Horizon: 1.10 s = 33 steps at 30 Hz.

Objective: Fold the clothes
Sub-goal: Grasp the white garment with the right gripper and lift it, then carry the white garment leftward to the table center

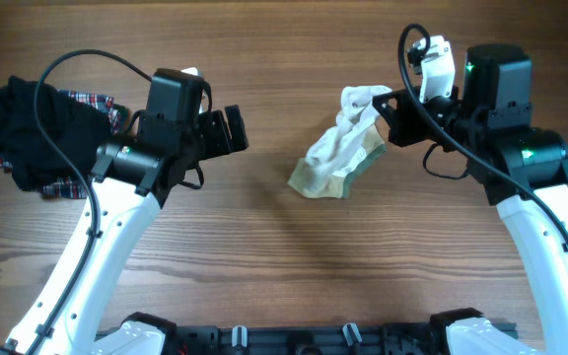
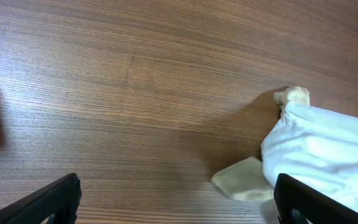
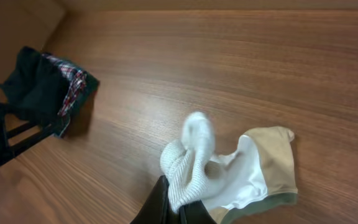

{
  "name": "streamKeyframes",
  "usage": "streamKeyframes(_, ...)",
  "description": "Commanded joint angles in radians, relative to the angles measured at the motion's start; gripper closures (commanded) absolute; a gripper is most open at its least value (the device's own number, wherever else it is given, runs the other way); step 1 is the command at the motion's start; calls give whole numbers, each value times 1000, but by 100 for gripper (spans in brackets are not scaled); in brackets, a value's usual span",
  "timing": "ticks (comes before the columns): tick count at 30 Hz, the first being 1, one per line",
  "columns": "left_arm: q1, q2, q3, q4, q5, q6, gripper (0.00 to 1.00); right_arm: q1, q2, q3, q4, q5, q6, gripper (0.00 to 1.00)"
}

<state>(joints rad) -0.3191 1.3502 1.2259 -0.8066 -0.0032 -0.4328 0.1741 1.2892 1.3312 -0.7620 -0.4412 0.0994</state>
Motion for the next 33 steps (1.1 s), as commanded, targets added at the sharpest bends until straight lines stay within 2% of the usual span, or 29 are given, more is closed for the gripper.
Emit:
streamKeyframes(1, -5, 5, 19, 8, -9, -16, 0, 2, -29, 9, 8, -13, -44, 96)
streamKeyframes(2, -5, 6, 19, 14, 0, -16, 0, 2, -37, 21, 5, -2, -55, 96)
streamKeyframes(4, -5, 6, 19, 17, 6, -16, 0, 1, -49, 74, -32, 142, -55, 96)
streamKeyframes(6, -5, 6, 19, 18, 6, -16, 0, 2, -48, 219, -148, 385, -55, 96)
streamKeyframes(8, -5, 6, 19, 20, 6, -16, 0, 1, -48, 346, -217, 548, -55, 96)
streamKeyframes(11, -5, 6, 19, 23, 6, -16, 0, -22, -48, 469, -256, 663, -55, 95)
streamKeyframes(13, -5, 6, 19, 23, 6, -16, 0, -38, -48, 483, -257, 627, -45, 95)
streamKeyframes(18, -5, 6, 19, 31, 6, -16, 0, -37, 85, 480, -278, 234, -26, 96)
streamKeyframes(21, -5, 6, 19, 33, 6, -16, 0, -37, 207, 480, -174, 168, 9, 96)
streamKeyframes(24, -5, 6, 19, 29, 6, -16, 0, -36, 249, 480, -101, -88, 63, 96)
streamKeyframes(27, -4, 6, 19, 33, 6, -16, 0, -19, 225, 480, -110, -116, 114, 96)
streamKeyframes(30, -5, 6, 19, 38, 5, -16, 0, 58, 185, 480, -113, -117, 139, 96)
streamKeyframes(33, -5, 6, 19, 37, 6, -16, 0, 95, 180, 480, -124, -29, 163, 96)
